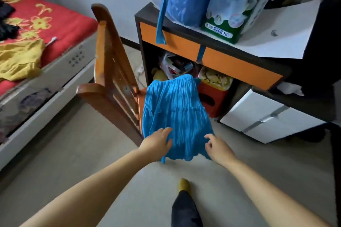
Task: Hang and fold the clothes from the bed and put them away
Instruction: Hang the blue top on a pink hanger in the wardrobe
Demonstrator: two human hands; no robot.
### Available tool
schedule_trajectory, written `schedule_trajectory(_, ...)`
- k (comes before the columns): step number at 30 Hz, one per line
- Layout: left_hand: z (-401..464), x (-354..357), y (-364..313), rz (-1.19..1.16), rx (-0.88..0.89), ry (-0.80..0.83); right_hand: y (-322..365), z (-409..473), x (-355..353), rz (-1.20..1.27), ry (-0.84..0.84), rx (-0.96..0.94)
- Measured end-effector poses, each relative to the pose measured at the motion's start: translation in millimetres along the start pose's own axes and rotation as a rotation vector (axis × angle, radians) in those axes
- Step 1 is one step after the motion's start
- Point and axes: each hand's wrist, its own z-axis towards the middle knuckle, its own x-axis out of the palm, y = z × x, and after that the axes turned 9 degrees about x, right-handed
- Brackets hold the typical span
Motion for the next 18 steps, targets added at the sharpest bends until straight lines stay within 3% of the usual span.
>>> schedule_trajectory(8, 160.1, 73.1, 40.3, -0.064, -0.286, 0.16, -17.5, 175.4, 14.7, -0.033, 0.078, 0.036)
schedule_trajectory(12, 210.0, 107.5, 93.6, 0.02, -0.443, -0.005, -8.6, 247.8, 57.8, -0.013, 0.035, 0.009)
schedule_trajectory(16, 242.9, 136.9, 139.8, -0.099, -0.693, -0.091, -0.8, 290.1, 102.7, 0.12, 0.042, 0.074)
schedule_trajectory(18, 252.3, 149.4, 152.6, -0.125, -0.755, -0.096, 2.5, 299.4, 123.4, -0.012, 0.006, 0.105)
